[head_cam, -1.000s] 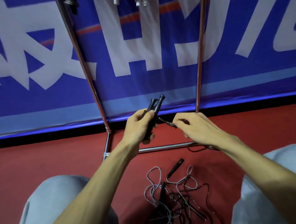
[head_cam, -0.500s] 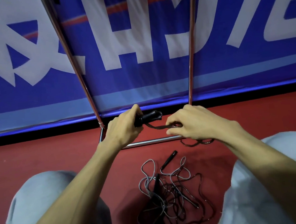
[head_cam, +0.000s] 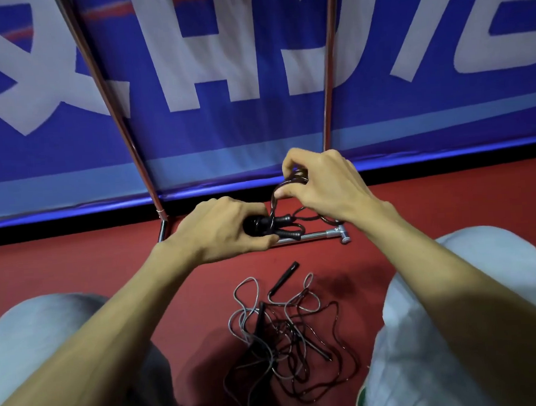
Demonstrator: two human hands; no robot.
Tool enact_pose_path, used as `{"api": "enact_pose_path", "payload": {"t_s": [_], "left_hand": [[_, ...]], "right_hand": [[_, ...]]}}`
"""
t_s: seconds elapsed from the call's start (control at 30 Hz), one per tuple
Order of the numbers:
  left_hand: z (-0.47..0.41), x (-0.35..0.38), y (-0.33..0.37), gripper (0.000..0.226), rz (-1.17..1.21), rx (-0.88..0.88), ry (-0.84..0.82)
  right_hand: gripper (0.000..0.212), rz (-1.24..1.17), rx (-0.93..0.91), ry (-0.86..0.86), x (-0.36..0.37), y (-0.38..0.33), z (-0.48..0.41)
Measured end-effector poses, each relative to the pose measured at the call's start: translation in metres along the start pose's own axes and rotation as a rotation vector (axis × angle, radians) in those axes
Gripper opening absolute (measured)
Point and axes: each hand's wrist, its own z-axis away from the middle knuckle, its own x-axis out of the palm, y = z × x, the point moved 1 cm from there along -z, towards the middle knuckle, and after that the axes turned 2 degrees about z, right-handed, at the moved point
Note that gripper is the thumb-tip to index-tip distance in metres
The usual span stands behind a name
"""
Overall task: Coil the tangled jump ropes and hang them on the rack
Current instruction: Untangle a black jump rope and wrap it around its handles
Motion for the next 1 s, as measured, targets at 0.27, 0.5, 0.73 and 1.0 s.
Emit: {"api": "enact_pose_path", "payload": {"t_s": [0.27,0.5,0.73,1.0], "left_hand": [[0.015,-0.030,0.003,0.020,1.160,-0.053,-0.032],[0.008,-0.032,0.001,0.036,1.413,-0.271,0.117],[0.004,-0.038,-0.022,0.019,1.459,-0.519,0.345],[0.002,-0.021,-0.041,0.032,0.575,-0.538,0.430]], "right_hand": [[0.019,-0.158,-0.242,-0.038,0.009,-0.001,-0.003],[0.024,-0.133,-0.194,-0.003,0.029,-0.004,-0.001],[0.020,-0.429,0.068,-0.464,0.032,-0.012,0.006],[0.023,-0.115,-0.028,-0.563,0.006,-0.009,0.004]]}}
